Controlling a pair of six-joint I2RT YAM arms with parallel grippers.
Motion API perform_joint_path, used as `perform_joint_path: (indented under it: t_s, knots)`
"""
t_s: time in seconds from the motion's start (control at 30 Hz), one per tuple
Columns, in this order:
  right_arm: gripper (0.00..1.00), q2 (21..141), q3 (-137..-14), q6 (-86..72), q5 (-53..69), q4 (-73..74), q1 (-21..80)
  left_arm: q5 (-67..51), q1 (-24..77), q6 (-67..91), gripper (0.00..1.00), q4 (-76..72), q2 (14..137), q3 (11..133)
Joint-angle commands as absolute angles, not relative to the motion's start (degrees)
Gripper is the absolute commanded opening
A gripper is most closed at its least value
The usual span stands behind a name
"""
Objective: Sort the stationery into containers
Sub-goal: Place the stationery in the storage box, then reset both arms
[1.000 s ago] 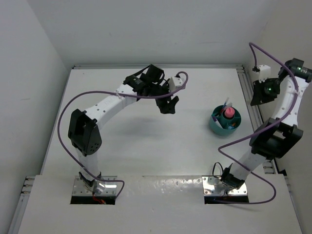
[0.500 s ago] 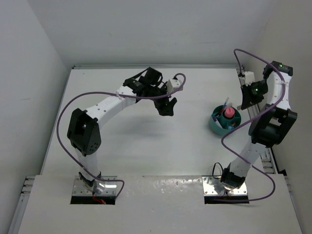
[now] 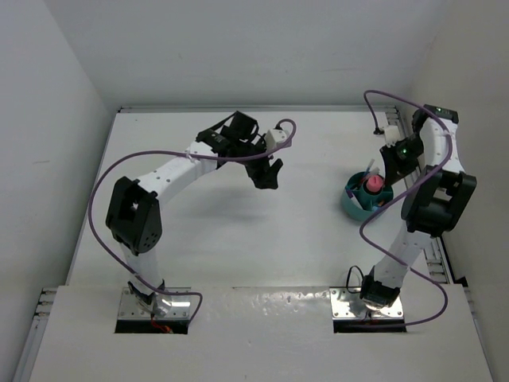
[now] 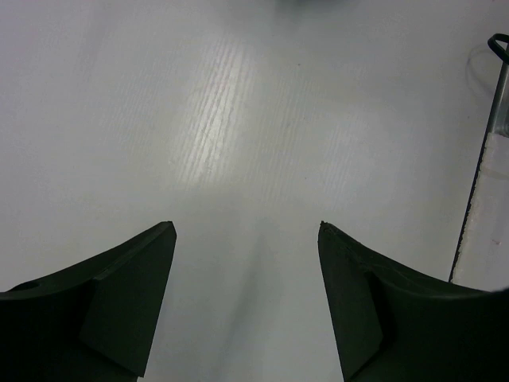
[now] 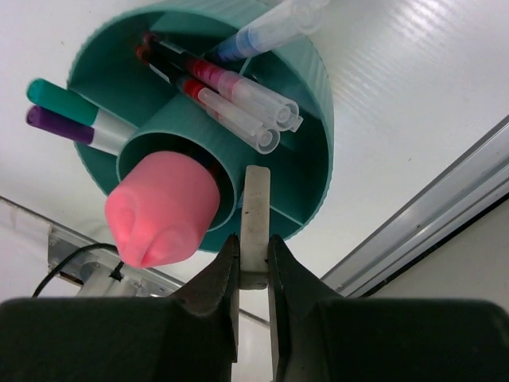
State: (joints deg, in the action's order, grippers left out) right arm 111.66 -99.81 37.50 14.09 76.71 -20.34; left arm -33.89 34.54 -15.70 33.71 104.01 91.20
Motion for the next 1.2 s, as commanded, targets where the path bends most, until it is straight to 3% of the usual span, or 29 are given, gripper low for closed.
perform_joint_path:
  t_s: [0.0,0.23,0.37,0.5,0.7,0.87,1.0,1.17]
  knots:
    - [0.02,111.97,-98.62,36.56,12.31,82.18,-20.04,-34.72,33.66,-14.77,0.78,31.9,100.11,91.05]
    - [0.05,112.06,-97.3,36.21,10.9,81.47,-20.57,-34.37,33.49,-14.42,0.81,31.47,99.84,90.53]
    - [0.37,112.41,-97.73,35.6,10.81,81.47,-20.39,-32.35,33.31,-13.63,0.96,30.33,99.49,90.18]
    - [0.52,112.06,-100.45,34.9,12.12,82.52,-19.78,-30.68,32.7,-12.04,1.0,29.27,98.62,90.0]
    - [0.55,109.96,-113.62,32.01,17.65,89.64,-18.11,-32.86,29.11,-6.87,1.0,28.83,97.47,90.53]
    - [0.69,101.88,-113.64,28.14,22.93,89.39,-13.55,-31.91,23.75,-1.15,1.0,29.7,96.15,90.53]
    - [0.82,96.08,-110.76,18.75,30.83,81.85,-11.61,-30.85,18.82,3.33,1.0,30.94,94.58,89.65]
    - [0.87,89.22,-101.89,1.68,38.32,61.2,-8.18,-30.41,10.3,6.58,1.0,27.6,89.04,81.66]
